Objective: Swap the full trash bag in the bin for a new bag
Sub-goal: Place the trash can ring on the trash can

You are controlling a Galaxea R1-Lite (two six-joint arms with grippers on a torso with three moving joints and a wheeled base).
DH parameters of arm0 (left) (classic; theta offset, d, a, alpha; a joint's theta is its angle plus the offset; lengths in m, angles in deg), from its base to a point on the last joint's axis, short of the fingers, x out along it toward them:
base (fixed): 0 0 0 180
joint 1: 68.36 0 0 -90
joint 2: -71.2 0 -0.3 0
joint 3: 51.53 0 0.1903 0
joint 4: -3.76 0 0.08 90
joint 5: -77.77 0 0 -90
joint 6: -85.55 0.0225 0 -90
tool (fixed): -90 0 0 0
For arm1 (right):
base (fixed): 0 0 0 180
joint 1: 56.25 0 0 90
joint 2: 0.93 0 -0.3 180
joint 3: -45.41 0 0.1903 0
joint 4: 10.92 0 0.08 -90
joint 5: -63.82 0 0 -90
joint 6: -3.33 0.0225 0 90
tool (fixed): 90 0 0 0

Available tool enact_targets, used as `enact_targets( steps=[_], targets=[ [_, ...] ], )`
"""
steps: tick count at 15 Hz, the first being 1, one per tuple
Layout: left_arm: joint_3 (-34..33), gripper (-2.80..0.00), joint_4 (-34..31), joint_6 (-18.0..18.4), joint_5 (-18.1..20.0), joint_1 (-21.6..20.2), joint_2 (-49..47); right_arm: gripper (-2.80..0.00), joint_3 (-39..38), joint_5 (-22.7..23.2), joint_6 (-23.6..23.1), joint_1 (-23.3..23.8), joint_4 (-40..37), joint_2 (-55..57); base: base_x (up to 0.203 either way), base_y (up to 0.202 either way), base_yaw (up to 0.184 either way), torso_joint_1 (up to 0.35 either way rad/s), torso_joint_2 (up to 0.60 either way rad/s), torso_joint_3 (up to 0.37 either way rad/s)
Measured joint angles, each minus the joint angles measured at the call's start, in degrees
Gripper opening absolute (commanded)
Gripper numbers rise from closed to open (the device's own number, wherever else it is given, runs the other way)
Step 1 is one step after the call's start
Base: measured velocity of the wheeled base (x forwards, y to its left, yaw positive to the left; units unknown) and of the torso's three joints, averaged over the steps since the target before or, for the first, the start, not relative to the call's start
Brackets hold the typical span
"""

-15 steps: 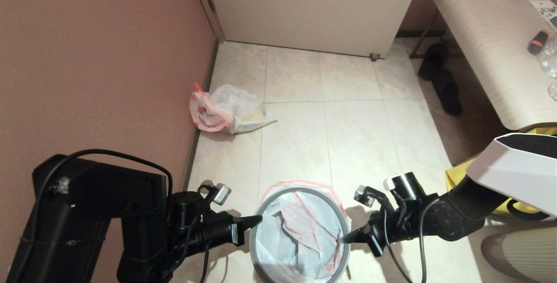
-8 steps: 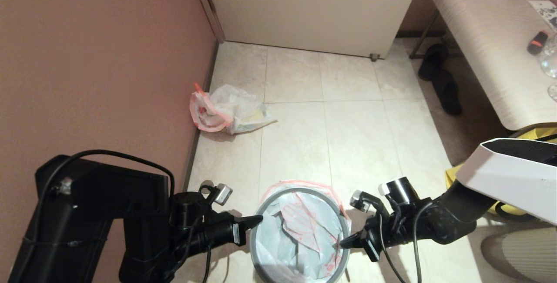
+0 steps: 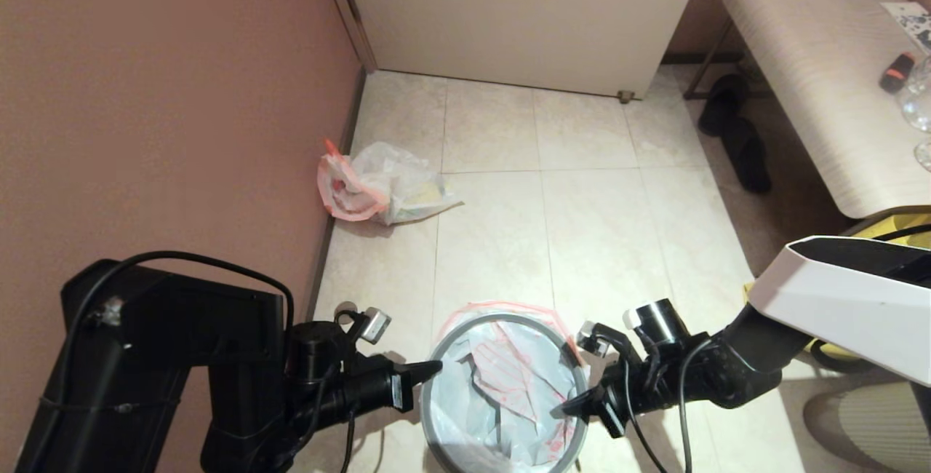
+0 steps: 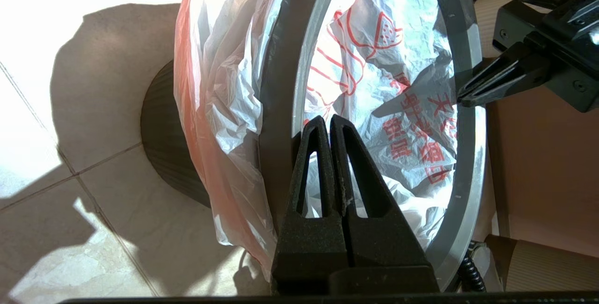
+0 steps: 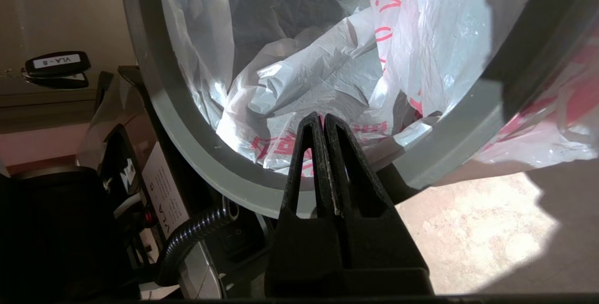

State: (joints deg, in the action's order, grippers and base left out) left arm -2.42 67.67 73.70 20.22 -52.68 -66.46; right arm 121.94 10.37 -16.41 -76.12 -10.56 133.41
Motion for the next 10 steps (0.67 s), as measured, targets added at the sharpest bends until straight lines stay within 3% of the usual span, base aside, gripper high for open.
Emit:
enact_targets(
  steps=[6,10],
  targets=[
    [-0.1,-2.80,-0.1,-0.1,-0.9,-0.1,0.3,-2.80,-1.2,1.2,0.4,-0.9,-0.1,-1.4,0.000,0.000,0.000,0.000,0.00,0.000],
    [-1.4,-2.80,-0.2,-0.8,-0.7,0.0,3.6,-2.80,-5.1,3.1,4.7,-1.6,-0.7,-10.2,0.000,0.000,0.000,0.000,0.00,0.000]
  ],
)
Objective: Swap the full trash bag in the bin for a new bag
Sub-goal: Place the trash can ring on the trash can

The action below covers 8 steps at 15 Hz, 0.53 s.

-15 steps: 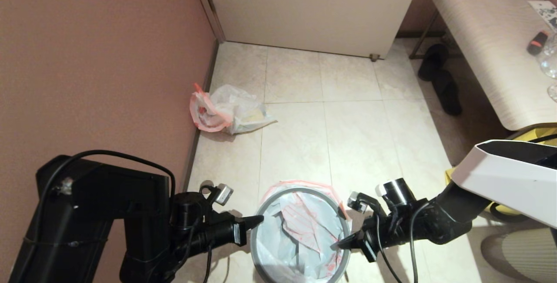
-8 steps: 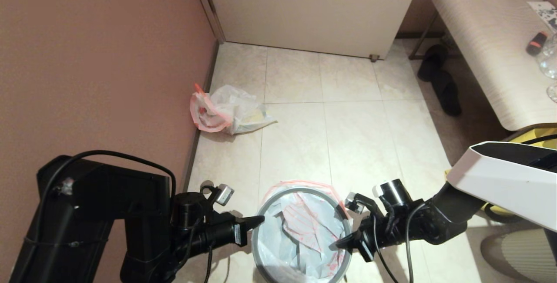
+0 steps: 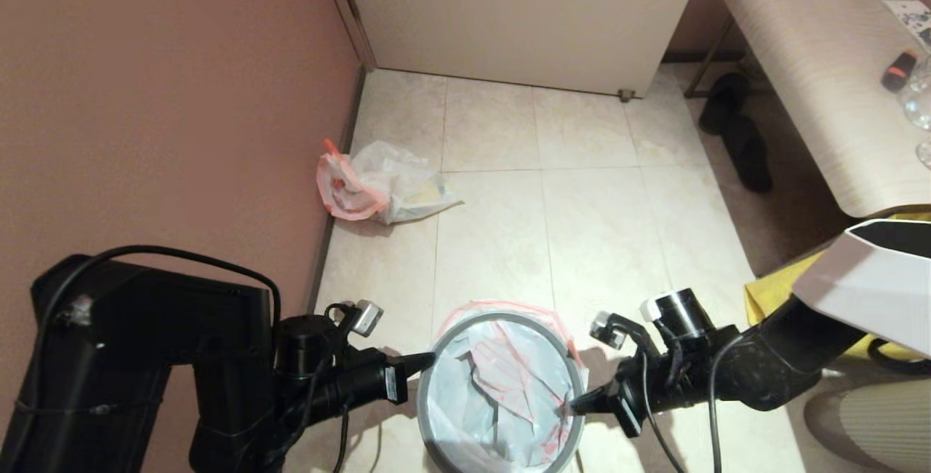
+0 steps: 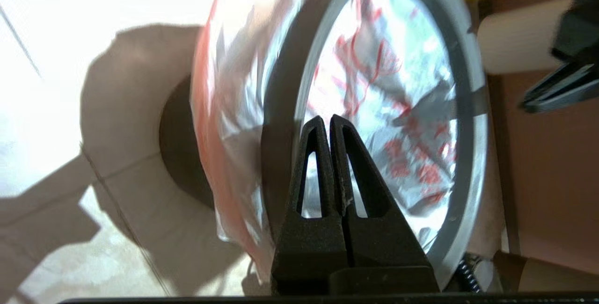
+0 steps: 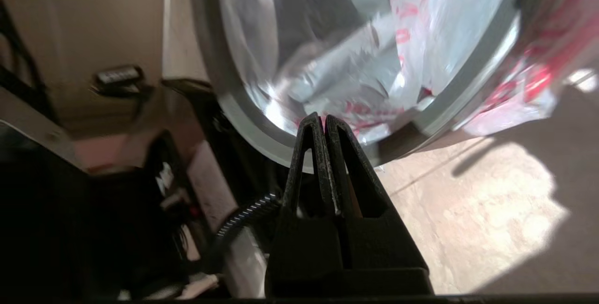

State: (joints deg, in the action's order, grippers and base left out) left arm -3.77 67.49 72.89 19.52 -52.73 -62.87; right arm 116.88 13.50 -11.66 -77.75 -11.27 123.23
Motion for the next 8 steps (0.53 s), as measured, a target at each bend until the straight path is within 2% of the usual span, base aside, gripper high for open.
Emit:
enact_targets(
  steps=[4,6,8],
  targets=[
    [-3.0,-2.80,0.1,-0.6,-0.3,1.0,9.9,-2.80,-1.9,-1.6,13.2,-1.3,-1.3,-15.3,0.000,0.000,0.000,0.000,0.00,0.000],
    [-4.2,-2.80,0.1,-0.6,-3.5,2.3,15.6,-2.80,-2.5,-8.4,20.2,-1.3,-2.6,-23.1,0.000,0.000,0.000,0.000,0.00,0.000],
    [-6.7,-2.80,0.1,-0.5,-9.5,3.1,21.9,-2.80,-3.2,-17.7,23.4,0.3,-7.0,-31.2,0.000,0.000,0.000,0.000,0.00,0.000]
  ],
)
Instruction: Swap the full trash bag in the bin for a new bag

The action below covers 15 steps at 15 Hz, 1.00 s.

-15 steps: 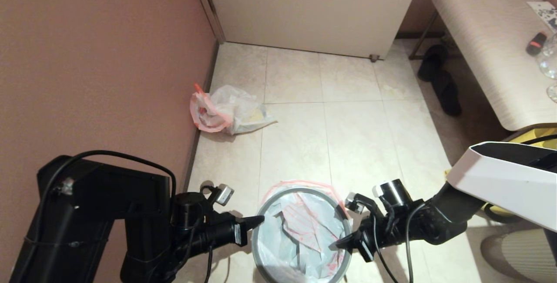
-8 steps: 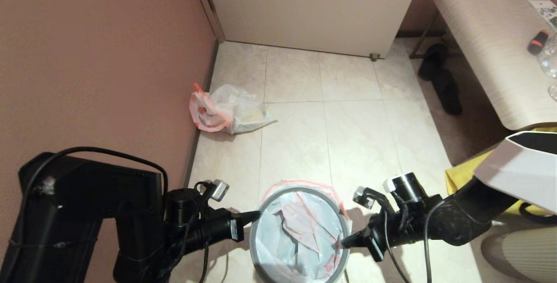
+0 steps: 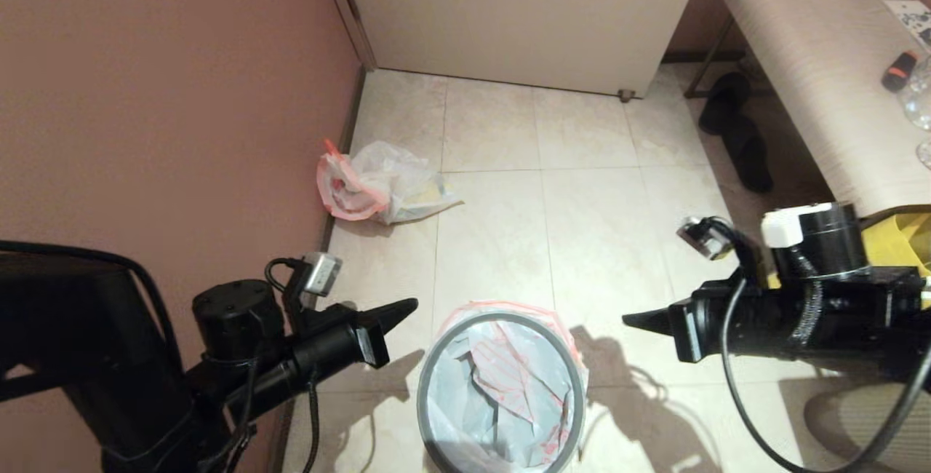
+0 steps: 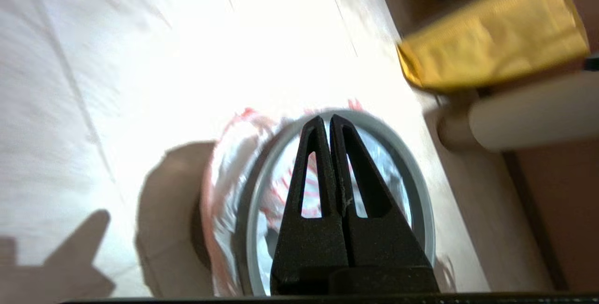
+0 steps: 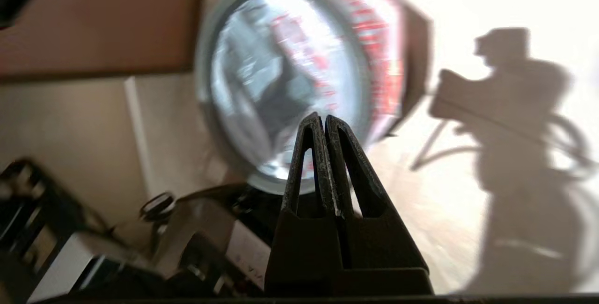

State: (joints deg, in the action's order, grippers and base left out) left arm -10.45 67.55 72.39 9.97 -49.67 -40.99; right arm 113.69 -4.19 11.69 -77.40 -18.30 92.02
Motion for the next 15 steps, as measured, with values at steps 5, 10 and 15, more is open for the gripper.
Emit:
enact_targets(
  steps=[5,10,15],
  targets=[
    [-10.3,-2.80,0.1,0.6,-11.9,1.1,18.1,-2.80,-0.6,-10.9,0.7,8.0,-17.4,-22.2,0.000,0.000,0.000,0.000,0.00,0.000],
    [-15.8,-2.80,-9.4,0.8,-24.3,3.5,41.9,-2.80,2.6,-12.9,1.1,20.6,-34.9,-46.2,0.000,0.000,0.000,0.000,0.00,0.000],
    [-8.4,-2.80,-40.3,0.7,-29.8,-8.2,70.5,-2.80,12.0,-15.9,1.2,24.8,-53.4,-63.0,0.000,0.000,0.000,0.000,0.00,0.000]
  ],
)
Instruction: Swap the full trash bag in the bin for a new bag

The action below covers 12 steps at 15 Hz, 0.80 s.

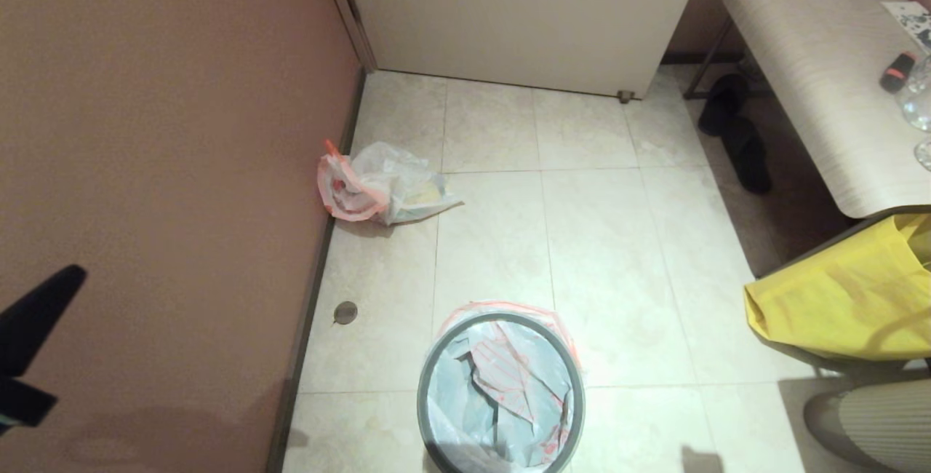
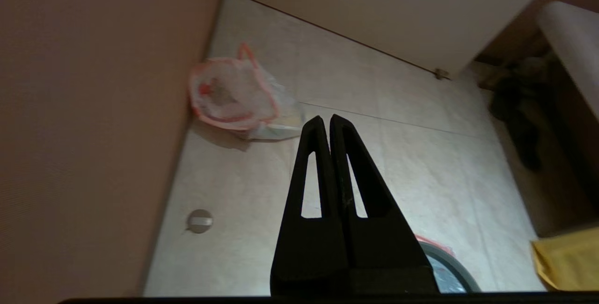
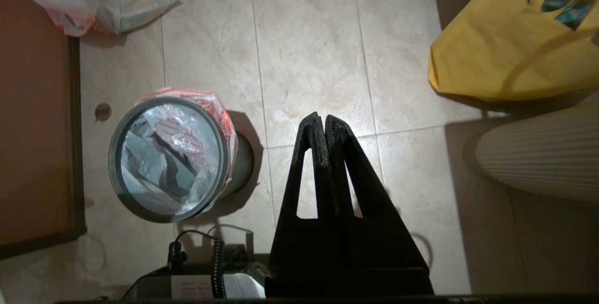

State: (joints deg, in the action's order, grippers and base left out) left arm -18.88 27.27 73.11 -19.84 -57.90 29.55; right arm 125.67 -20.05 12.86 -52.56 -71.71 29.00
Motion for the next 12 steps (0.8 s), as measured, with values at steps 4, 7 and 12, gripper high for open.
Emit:
enact_targets(
  steps=[4,7,12],
  targets=[
    [3.4,-2.80,-22.1,0.3,1.6,-8.5,18.7,-2.80,1.7,-1.9,-0.5,0.3,-4.2,-8.9,0.000,0.000,0.000,0.000,0.00,0.000],
    [3.8,-2.80,-37.1,2.6,4.5,-10.4,31.3,-2.80,5.4,-2.2,-2.2,-0.7,-12.6,-12.9,0.000,0.000,0.000,0.000,0.00,0.000],
    [-1.3,-2.80,-46.9,6.6,4.3,-11.0,40.5,-2.80,3.7,-4.1,-9.6,-3.1,-15.4,-17.7,0.000,0.000,0.000,0.000,0.00,0.000]
  ],
)
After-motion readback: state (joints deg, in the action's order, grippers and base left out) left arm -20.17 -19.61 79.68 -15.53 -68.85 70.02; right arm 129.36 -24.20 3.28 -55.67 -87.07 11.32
